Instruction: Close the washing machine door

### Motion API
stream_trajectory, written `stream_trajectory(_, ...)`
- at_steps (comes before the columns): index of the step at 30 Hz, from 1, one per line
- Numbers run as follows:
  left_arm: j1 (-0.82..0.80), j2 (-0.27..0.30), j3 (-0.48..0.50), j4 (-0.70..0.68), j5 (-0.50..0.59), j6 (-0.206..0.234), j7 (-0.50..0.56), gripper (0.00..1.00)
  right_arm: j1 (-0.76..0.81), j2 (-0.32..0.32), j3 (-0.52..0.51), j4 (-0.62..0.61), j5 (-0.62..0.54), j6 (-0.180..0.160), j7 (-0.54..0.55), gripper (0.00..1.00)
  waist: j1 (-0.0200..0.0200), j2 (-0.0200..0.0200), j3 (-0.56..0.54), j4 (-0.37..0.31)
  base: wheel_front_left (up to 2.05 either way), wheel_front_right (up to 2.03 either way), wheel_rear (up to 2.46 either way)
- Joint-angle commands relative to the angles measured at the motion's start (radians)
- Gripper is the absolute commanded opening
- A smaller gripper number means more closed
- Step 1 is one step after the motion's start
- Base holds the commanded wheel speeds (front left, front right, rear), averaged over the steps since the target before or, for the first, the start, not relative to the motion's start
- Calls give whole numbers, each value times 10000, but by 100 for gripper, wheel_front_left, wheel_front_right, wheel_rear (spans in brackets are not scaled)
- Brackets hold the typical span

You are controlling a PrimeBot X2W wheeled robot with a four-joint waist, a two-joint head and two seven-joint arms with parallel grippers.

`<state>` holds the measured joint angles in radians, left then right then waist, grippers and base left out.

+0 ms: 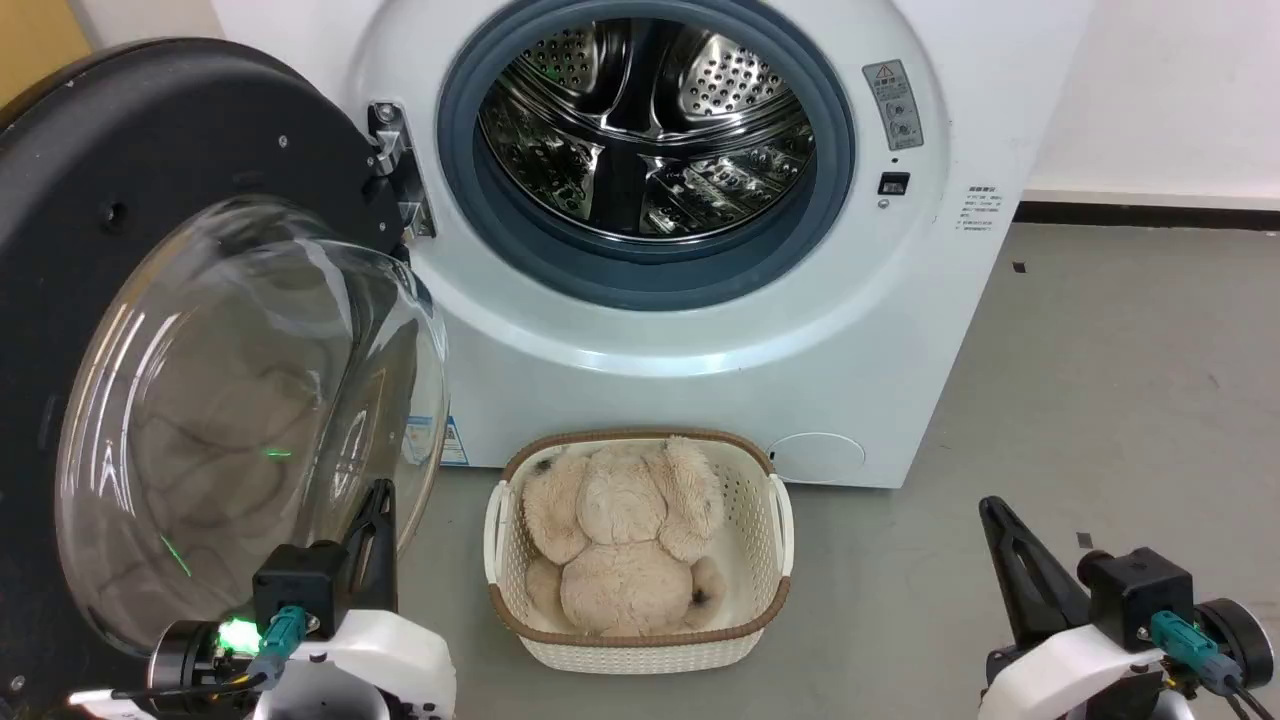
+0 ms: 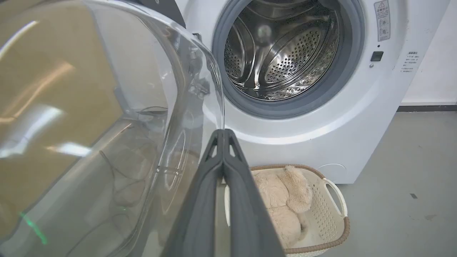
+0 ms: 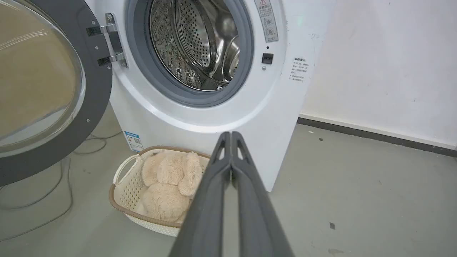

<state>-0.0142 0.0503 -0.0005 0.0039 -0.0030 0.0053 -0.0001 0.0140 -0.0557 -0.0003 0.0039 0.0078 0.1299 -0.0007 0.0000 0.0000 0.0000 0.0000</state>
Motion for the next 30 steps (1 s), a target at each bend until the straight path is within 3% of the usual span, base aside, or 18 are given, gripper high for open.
stream_trajectory(1, 142, -1, 5, -39, 30, -53, 1, 0, -140, 55, 3, -39, -78, 8, 7, 0, 0, 0, 0, 0, 0, 0, 0)
stream_trajectory(22, 142, -1, 5, -39, 30, -53, 1, 0, -140, 55, 3, -39, -78, 8, 7, 0, 0, 0, 0, 0, 0, 0, 0)
stream_trajectory(23, 0, 0, -4, 0, 0, -9, -1, 100, 0, 0, -3, 0, 1, 0, -1, 100, 0, 0, 0, 0, 0, 0, 0)
stream_trajectory(30, -5, 0, -43, 10, 1, 95, -76, 100, -1, 2, -61, 18, 59, 0, -74, 100, 0, 0, 10, 1, 0, 0, 0)
